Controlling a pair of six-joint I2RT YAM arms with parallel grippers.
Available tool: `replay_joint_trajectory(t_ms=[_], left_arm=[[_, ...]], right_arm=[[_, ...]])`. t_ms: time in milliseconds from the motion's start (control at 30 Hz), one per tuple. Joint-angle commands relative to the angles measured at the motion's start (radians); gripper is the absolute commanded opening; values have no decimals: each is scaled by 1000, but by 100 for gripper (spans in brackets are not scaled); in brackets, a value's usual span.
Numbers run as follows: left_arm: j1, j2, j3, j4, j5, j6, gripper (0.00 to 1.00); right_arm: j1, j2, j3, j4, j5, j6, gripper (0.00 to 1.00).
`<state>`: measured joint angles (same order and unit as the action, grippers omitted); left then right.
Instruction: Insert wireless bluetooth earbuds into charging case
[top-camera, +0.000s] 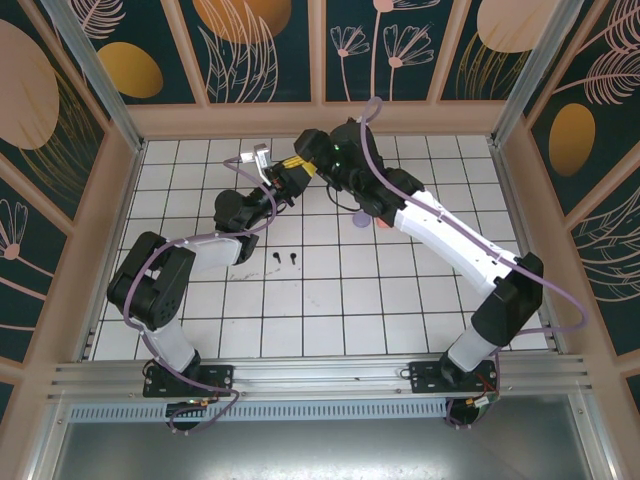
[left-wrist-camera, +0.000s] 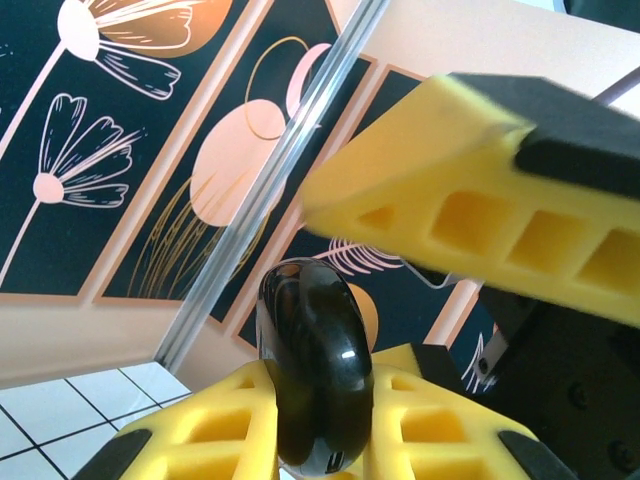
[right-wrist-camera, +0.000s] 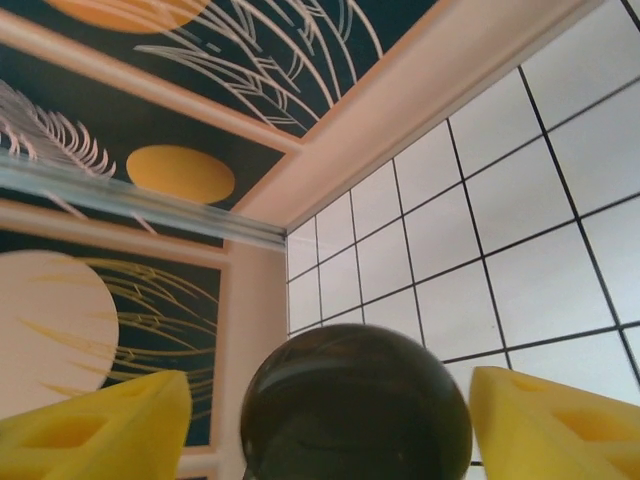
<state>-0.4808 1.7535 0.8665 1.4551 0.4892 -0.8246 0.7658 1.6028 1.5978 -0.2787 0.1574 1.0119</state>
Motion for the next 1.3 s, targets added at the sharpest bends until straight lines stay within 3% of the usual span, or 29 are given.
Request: replay_joint_trajectory(t_ms=[0, 200, 367, 500, 600, 833, 1267], left_arm=[[-5, 8, 8, 50, 14, -22, 0], [-4, -16, -9, 2, 67, -1, 0], [4, -69, -8, -107, 162, 47, 0], [19, -95, 19, -217, 285, 69, 0], [28, -110, 41, -297, 371, 85, 0], [31, -136, 54, -413, 473, 119, 0], [30, -134, 83, -427, 495, 113, 0]], right_arm=[[-9, -100, 22, 28, 32, -79, 78], [-98, -255, -105, 28, -6, -227, 78], [-264, -405, -348, 186, -290, -457, 77], [-308, -465, -463, 244, -477, -709, 77], [-325, -448, -484, 228, -611, -800, 78], [-321, -359, -453, 206, -749, -836, 77], [-293, -300, -452, 227, -771, -829, 74]])
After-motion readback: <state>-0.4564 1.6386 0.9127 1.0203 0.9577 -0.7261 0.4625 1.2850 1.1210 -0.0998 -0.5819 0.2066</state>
